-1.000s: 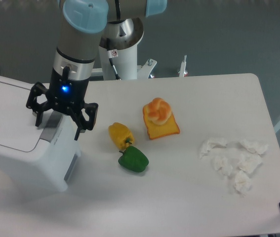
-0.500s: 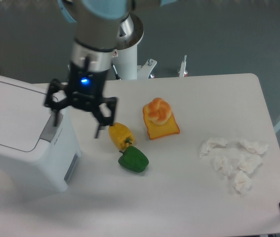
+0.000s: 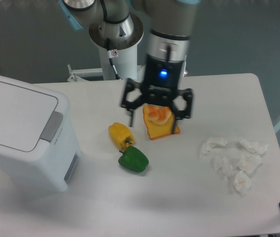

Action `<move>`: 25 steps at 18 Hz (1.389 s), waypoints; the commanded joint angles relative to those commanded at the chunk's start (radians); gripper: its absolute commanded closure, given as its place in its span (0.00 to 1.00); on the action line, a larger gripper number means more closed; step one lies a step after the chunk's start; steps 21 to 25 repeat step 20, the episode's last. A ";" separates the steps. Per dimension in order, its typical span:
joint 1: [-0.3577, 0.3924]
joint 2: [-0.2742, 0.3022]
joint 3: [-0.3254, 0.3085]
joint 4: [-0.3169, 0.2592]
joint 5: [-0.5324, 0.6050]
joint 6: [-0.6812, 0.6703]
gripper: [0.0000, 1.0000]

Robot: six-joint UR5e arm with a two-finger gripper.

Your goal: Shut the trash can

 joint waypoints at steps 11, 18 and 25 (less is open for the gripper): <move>0.067 -0.187 0.009 0.000 0.219 0.469 0.00; 0.094 -0.321 0.080 0.000 0.345 0.645 0.00; 0.095 -0.324 0.080 0.000 0.349 0.645 0.00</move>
